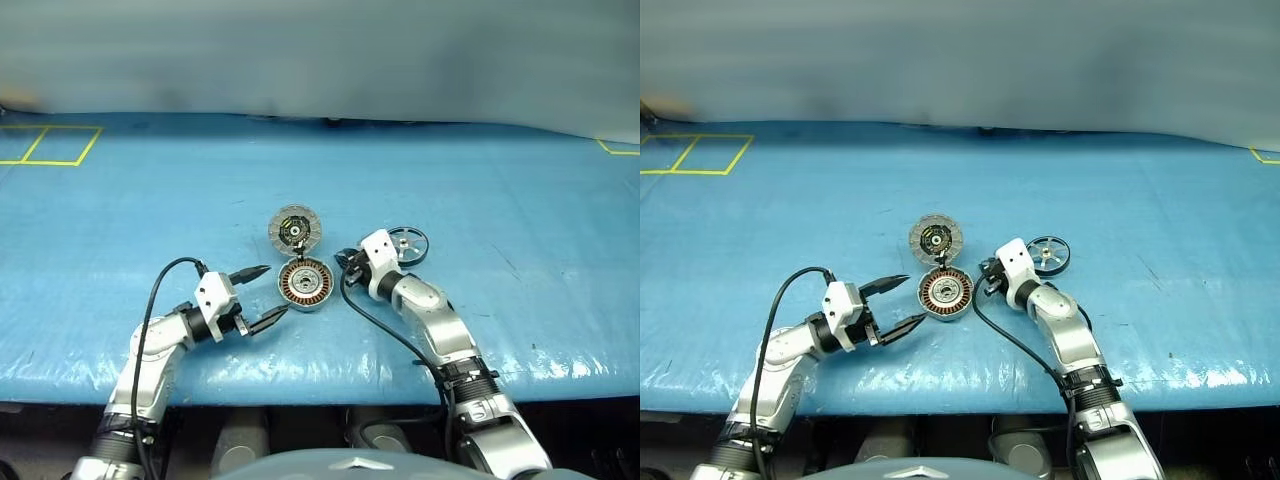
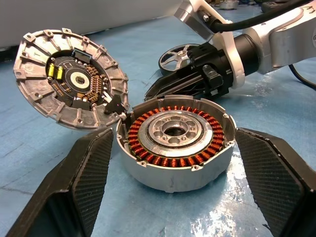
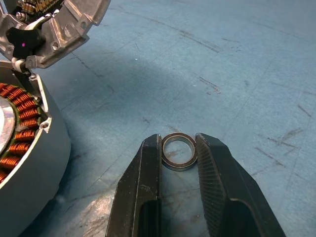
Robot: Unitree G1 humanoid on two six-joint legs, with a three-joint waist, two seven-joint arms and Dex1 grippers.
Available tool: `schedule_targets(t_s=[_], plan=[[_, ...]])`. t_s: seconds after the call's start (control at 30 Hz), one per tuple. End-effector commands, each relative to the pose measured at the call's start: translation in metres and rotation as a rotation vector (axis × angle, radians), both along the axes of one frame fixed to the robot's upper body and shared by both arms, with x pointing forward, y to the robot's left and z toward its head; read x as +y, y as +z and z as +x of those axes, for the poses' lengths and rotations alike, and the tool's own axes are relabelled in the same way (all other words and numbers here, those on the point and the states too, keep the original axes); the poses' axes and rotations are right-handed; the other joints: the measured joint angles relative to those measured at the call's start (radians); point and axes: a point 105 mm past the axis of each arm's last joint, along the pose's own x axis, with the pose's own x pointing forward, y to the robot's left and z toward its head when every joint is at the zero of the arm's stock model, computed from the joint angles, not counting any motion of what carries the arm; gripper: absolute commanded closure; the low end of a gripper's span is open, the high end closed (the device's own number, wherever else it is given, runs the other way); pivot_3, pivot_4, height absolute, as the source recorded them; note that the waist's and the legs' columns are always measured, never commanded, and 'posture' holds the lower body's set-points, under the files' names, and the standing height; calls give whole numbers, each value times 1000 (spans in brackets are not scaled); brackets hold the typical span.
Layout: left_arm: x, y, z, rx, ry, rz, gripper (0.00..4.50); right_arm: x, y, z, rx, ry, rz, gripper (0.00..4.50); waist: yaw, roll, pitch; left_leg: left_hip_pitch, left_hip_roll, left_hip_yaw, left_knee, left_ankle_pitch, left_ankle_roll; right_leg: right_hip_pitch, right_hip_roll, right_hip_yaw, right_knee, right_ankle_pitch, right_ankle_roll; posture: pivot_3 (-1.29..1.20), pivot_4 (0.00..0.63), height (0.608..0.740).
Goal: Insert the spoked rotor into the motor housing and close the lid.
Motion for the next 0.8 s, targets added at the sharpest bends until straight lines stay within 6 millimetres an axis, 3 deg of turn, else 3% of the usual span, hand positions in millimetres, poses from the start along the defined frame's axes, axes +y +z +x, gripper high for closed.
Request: schedule_targets(t_s=[0.03,0.2,0.37,0.57,0.8], plan=[[-3,0,-3,-22,-11,-11,349,2,22,-6,-72,38,69,3854,0,0,0,0,0,0,-1,0,0,0,0,0,0,0,0,0,150,740],[-4,-1,-5,-25,-16,-17,349,11,48,-19,-158,141,95,3854,-3,0,0,-1,0,0,-2,0,0,-2,0,0,0,0,0,0,150,740],[-5,-1,-5,-32,-21,-16,349,29,62,-34,-187,277,106,3854,-4,0,0,-1,1,0,-3,0,0,-2,1,0,0,-1,-1,0,150,740],[-6,-2,-6,-37,-20,-14,349,49,53,-45,-139,375,103,3854,-3,0,0,-1,1,0,-3,0,0,-2,0,0,-1,-1,-2,0,150,740],[-6,-2,-7,-43,-12,-9,349,58,42,-48,-96,403,101,3854,-3,0,1,-1,1,0,-3,0,0,-3,0,0,-1,-2,-3,0,150,740]])
